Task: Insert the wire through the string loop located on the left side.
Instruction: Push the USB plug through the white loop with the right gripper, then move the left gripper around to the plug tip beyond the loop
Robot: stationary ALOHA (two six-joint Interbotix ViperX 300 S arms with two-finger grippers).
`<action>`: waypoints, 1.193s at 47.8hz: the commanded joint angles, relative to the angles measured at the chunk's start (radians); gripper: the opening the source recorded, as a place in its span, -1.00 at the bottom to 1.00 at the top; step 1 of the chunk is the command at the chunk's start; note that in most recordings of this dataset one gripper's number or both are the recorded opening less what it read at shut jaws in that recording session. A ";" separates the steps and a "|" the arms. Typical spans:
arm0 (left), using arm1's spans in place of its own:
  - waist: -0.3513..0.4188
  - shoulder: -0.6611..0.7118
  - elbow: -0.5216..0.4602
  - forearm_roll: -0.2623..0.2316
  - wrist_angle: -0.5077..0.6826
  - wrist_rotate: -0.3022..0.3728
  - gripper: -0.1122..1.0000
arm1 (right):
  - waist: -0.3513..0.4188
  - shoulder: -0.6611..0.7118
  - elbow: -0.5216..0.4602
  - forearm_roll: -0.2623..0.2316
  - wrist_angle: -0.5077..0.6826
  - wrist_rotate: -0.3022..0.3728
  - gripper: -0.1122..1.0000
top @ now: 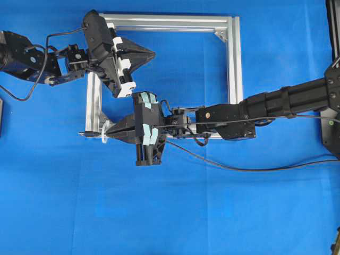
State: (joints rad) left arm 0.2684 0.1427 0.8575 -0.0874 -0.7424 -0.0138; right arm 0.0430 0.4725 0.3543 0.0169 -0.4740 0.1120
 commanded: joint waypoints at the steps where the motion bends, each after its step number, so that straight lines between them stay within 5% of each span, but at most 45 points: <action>1: -0.002 -0.032 -0.012 0.003 -0.009 -0.002 -0.80 | -0.005 -0.021 -0.020 0.000 -0.002 0.000 -0.80; 16: 0.015 -0.074 0.058 0.003 -0.009 -0.002 -0.80 | -0.005 -0.021 -0.018 -0.002 -0.003 0.000 -0.80; 44: 0.023 -0.390 0.445 0.003 -0.029 0.002 -0.80 | -0.005 -0.021 -0.018 -0.002 -0.002 0.000 -0.80; 57: 0.021 -0.439 0.482 0.005 -0.014 0.005 -0.80 | -0.005 -0.021 -0.018 -0.002 -0.002 0.000 -0.80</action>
State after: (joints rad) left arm 0.2899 -0.2869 1.3453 -0.0859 -0.7593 -0.0061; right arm 0.0414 0.4725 0.3543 0.0169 -0.4725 0.1120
